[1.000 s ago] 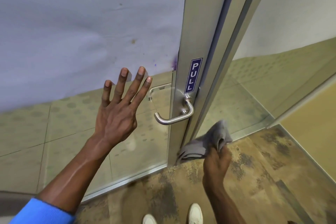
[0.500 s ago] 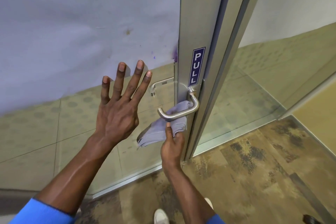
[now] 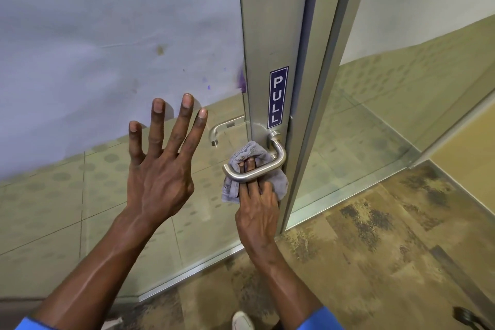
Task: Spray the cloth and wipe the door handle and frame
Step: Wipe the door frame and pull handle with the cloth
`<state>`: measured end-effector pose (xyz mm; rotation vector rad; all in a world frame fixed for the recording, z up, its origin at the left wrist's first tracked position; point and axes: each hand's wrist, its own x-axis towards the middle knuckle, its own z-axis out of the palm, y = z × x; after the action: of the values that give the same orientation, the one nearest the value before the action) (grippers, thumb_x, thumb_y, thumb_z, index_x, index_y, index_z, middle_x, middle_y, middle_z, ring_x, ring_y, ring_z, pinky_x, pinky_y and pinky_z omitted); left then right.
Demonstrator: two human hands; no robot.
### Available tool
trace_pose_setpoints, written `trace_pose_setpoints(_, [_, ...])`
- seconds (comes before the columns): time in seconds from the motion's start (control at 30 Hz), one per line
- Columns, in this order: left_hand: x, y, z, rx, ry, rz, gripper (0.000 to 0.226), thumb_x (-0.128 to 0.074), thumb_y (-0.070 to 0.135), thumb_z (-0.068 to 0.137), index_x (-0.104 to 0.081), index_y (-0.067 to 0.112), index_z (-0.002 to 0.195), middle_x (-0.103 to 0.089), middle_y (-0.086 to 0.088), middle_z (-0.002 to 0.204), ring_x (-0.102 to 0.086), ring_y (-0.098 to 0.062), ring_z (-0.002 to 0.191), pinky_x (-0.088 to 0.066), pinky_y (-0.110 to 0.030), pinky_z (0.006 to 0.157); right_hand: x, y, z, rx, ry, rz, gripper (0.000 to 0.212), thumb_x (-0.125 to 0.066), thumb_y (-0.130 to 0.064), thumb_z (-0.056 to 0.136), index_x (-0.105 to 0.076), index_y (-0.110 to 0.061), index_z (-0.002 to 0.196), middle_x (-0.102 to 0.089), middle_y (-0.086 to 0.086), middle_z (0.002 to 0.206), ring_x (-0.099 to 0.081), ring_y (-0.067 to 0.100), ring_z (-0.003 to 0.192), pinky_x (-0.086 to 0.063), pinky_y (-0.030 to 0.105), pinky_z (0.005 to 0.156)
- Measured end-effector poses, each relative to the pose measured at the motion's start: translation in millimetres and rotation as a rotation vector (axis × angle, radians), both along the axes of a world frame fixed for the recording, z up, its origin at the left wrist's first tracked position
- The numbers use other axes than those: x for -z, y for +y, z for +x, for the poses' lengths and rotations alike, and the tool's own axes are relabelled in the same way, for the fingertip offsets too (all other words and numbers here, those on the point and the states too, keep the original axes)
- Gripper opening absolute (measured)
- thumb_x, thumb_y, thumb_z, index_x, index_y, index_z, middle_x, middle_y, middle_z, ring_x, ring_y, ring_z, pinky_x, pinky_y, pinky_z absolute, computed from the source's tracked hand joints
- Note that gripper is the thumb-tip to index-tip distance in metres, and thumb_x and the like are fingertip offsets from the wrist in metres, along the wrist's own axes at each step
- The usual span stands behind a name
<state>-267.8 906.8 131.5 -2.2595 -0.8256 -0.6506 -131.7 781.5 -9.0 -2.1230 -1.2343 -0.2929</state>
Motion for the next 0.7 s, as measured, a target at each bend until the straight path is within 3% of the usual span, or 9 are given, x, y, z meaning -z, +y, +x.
trace_pose_setpoints(0.07, [0.5, 0.1, -0.6, 0.000, -0.004, 0.000, 0.128, -0.082, -0.006, 0.083, -0.011, 0.023, 0.185, 0.006, -0.002, 0.194, 0.027, -0.035, 0.176, 0.027, -0.055, 0.138, 0.7, -3.6, 2.1, 0.003, 0.013, -0.060, 0.055, -0.040, 0.002, 0.081, -0.055, -0.019, 0.130, -0.067, 0.003, 0.108, -0.052, 0.029, 0.086, -0.054, 0.045, 0.069])
trace_pose_setpoints(0.17, [0.5, 0.9, -0.9, 0.000, -0.013, -0.002, 0.129, -0.084, -0.006, 0.082, -0.012, 0.023, 0.185, 0.006, -0.002, 0.194, 0.026, -0.035, 0.176, 0.027, -0.054, 0.138, 8.2, -5.9, 3.9, 0.000, 0.055, -0.147, 0.072, -0.044, 0.002, 0.077, -0.056, -0.016, 0.145, -0.069, 0.001, 0.127, -0.057, 0.029, 0.088, -0.056, 0.041, 0.071])
trace_pose_setpoints(0.23, [0.5, 1.1, -1.8, -0.001, -0.017, -0.008, 0.131, -0.085, -0.006, 0.081, -0.012, 0.024, 0.185, 0.005, -0.001, 0.195, 0.025, -0.034, 0.177, 0.027, -0.054, 0.138, 14.6, -7.2, 4.2, -0.015, 0.096, -0.234, 0.085, -0.059, 0.006, 0.071, -0.054, -0.013, 0.154, -0.066, 0.000, 0.144, -0.060, 0.027, 0.089, -0.057, 0.038, 0.070])
trace_pose_setpoints(0.37, [-0.7, -3.1, -0.1, 0.001, -0.020, -0.022, 0.130, -0.081, -0.009, 0.082, -0.010, 0.025, 0.185, 0.006, 0.000, 0.194, 0.022, -0.034, 0.178, 0.025, -0.054, 0.139, 26.9, -15.7, 6.5, -0.056, 0.071, -0.385, 0.102, -0.080, 0.006, 0.060, -0.052, -0.011, 0.156, -0.063, 0.008, 0.152, -0.065, 0.028, 0.082, -0.059, 0.037, 0.062])
trace_pose_setpoints(0.47, [-3.9, -10.5, 2.8, -0.011, -0.023, -0.042, 0.125, -0.067, -0.011, 0.081, -0.007, 0.025, 0.185, 0.008, 0.001, 0.194, 0.022, -0.033, 0.178, 0.023, -0.055, 0.140, 30.6, -23.0, 10.8, -0.133, 0.102, -0.443, 0.101, -0.078, 0.005, 0.065, -0.048, -0.011, 0.160, -0.052, 0.009, 0.163, -0.073, 0.029, 0.109, -0.063, 0.037, 0.083])
trace_pose_setpoints(0.53, [-7.1, -16.8, 3.6, -0.005, -0.037, -0.082, 0.118, -0.068, -0.005, 0.088, -0.008, 0.023, 0.185, 0.008, 0.000, 0.194, 0.021, -0.034, 0.178, 0.021, -0.056, 0.140, 35.6, -31.2, 18.5, -0.155, 0.233, -0.426, 0.097, -0.073, 0.007, 0.073, -0.043, -0.013, 0.163, -0.049, 0.003, 0.166, -0.070, 0.027, 0.122, -0.060, 0.034, 0.087])
trace_pose_setpoints(0.6, [-10.1, -24.4, 2.3, 0.032, -0.046, -0.144, 0.102, -0.066, 0.010, 0.101, -0.009, 0.022, 0.185, 0.008, -0.002, 0.194, 0.019, -0.035, 0.178, 0.019, -0.058, 0.141, 35.7, -42.6, 26.2, -0.169, 0.543, -0.424, 0.073, -0.061, 0.010, 0.090, -0.050, -0.014, 0.158, -0.061, 0.002, 0.154, -0.070, 0.029, 0.117, -0.055, 0.032, 0.086])
trace_pose_setpoints(0.67, [-9.6, -34.4, -0.8, 0.075, -0.039, -0.222, 0.091, -0.058, 0.024, 0.107, -0.010, 0.019, 0.185, 0.007, -0.004, 0.194, 0.017, -0.035, 0.179, 0.014, -0.059, 0.143, 28.4, -61.4, 31.9, -0.155, 0.867, -0.339, 0.045, -0.052, 0.014, 0.096, -0.075, -0.013, 0.123, -0.077, 0.007, 0.117, -0.072, 0.023, 0.102, -0.050, 0.030, 0.082])
trace_pose_setpoints(0.7, [-7.6, -39.9, -2.9, 0.089, -0.035, -0.268, 0.091, -0.057, 0.030, 0.108, -0.010, 0.018, 0.185, 0.007, -0.005, 0.194, 0.015, -0.035, 0.179, 0.009, -0.060, 0.143, 22.8, -72.3, 34.7, -0.151, 0.993, -0.269, 0.048, -0.052, 0.016, 0.093, -0.081, -0.022, 0.103, -0.079, 0.002, 0.099, -0.071, 0.017, 0.091, -0.050, 0.031, 0.076])
